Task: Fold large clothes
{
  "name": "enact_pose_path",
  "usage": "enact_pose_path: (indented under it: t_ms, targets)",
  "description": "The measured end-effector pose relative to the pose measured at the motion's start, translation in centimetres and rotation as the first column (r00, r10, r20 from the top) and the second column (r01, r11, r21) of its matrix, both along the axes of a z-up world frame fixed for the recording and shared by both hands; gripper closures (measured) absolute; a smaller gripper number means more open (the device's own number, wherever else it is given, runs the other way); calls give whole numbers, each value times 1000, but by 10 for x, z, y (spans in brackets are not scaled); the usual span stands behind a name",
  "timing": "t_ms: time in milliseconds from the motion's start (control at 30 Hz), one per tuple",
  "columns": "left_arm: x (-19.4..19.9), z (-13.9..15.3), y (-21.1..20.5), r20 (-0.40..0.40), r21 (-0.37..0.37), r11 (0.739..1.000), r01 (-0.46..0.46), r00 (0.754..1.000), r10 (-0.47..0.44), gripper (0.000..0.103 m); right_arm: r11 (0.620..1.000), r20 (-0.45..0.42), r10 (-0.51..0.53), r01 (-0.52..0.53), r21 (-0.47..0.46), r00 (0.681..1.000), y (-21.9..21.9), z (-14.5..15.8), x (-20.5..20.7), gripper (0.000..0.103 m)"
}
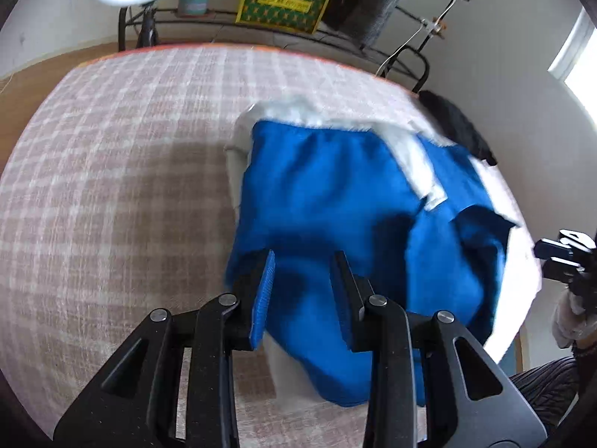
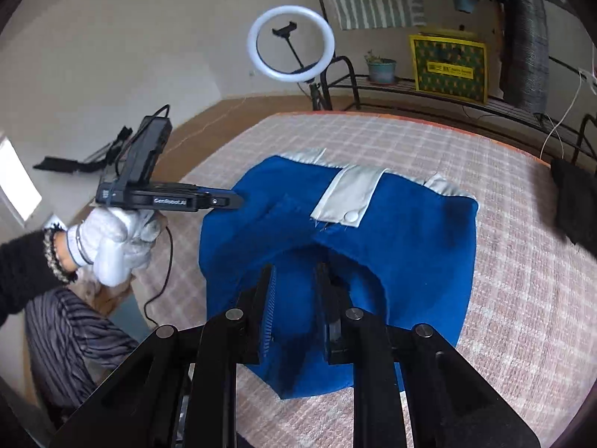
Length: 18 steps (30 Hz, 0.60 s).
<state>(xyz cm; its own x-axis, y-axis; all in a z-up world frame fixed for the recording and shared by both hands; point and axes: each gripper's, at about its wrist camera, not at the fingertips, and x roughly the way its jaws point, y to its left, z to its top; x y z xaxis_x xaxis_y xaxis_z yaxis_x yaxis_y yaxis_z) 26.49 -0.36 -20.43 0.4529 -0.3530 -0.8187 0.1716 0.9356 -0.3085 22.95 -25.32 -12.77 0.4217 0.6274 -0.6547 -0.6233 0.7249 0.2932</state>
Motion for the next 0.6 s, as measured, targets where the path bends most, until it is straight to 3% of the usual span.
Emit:
enact_pose_path:
  t_ms: [100,200,300,400,467,600]
  targets:
    - [1,-15,9,-43,16,999,-36,998,37,71,999,-23,6,-7,-36,1000,7,-15,8,85]
    - [-10,21,10,73,47,997,-58,996,54,71,999,-25,-1,0,-35,1000,6,-16,13,85]
    - [-28,56,1,168,-33,999,-19,986,24,71,1000,-30,-15,16,14,999,0,-12,18,85]
    - [-40,69,-27,212,-115,990,78,976,-52,71,999,-45,-22,24,37,999,-1,-11,28,85]
    - [-37,59,-52,170,-85,987,137,978,-121,71,998,-54,-40,42,36,998,0,-15,36,85]
    - [-34,31,-77,102,3,985,171,980,-170,71,994,-87,-84,90,66,993,-3,-20,54,85]
